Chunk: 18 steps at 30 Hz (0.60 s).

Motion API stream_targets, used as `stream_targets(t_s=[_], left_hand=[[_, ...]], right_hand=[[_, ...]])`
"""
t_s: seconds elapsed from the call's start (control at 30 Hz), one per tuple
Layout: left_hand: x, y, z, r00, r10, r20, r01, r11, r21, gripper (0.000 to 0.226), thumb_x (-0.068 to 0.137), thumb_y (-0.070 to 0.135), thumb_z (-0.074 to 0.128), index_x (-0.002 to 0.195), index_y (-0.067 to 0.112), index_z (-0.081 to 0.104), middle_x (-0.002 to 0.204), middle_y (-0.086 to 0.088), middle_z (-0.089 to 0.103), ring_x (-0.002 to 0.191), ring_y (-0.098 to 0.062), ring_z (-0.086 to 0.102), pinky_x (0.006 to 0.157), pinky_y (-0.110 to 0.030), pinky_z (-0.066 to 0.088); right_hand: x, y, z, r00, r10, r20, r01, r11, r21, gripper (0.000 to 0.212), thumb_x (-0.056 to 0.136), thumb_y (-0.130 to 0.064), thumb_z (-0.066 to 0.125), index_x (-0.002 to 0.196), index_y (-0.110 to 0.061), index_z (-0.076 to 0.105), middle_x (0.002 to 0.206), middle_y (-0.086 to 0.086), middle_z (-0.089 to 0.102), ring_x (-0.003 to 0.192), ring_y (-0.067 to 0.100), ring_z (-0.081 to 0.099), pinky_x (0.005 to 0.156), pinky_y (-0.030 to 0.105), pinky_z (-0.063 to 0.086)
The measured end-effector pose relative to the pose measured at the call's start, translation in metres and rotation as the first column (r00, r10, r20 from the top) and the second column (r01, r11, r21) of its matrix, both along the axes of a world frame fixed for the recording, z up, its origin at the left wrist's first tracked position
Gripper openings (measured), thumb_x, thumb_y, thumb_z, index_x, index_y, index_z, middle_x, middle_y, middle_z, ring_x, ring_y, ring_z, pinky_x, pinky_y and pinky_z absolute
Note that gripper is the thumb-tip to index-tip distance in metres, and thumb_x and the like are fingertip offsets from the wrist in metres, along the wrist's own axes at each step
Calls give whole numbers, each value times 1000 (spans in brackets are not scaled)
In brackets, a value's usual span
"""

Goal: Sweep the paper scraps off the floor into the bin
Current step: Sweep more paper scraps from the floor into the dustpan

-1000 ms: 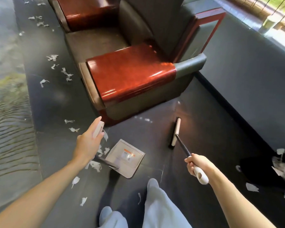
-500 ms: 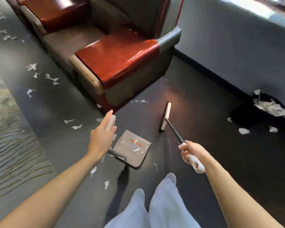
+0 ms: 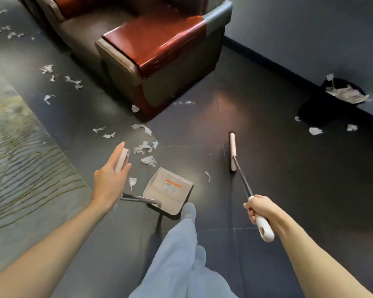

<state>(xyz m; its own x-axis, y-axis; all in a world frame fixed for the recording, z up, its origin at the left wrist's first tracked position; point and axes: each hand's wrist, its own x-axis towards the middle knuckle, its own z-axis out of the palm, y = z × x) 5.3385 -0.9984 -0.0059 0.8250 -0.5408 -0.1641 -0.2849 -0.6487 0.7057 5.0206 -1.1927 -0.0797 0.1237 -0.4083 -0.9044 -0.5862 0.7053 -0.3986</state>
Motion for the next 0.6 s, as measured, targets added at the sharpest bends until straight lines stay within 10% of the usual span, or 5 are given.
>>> stream_targets(t_s=[0.1,0.47,0.6], left_hand=[[-8,55,2,999,54,-4,-53,999,9,56,92,22,60,138,47,41,118,9,61,108,-21,57,95,-33,44],[-11,198,-1,977,207,-44,-204,977,57,57,90,11,62,138,36,46,118,13,57,101,-8,52,87,-18,36],[7,237,-17,956,289,-56,-284,955,92,56,90,14,63,136,41,47,120,1,65,100,-11,55,88,-25,39]], right_hand=[[-17,40,-15,999,24,-43,-18,992,126,18,92,4,44,97,-11,36,50,5,41,36,13,36,38,20,34],[99,136,-12,992,112,64,-120,981,153,58,90,8,32,141,-21,27,52,5,43,28,9,36,33,15,33],[157,177,-3,966,247,73,-256,952,166,22,87,8,39,104,-4,47,45,4,42,28,10,38,33,15,34]])
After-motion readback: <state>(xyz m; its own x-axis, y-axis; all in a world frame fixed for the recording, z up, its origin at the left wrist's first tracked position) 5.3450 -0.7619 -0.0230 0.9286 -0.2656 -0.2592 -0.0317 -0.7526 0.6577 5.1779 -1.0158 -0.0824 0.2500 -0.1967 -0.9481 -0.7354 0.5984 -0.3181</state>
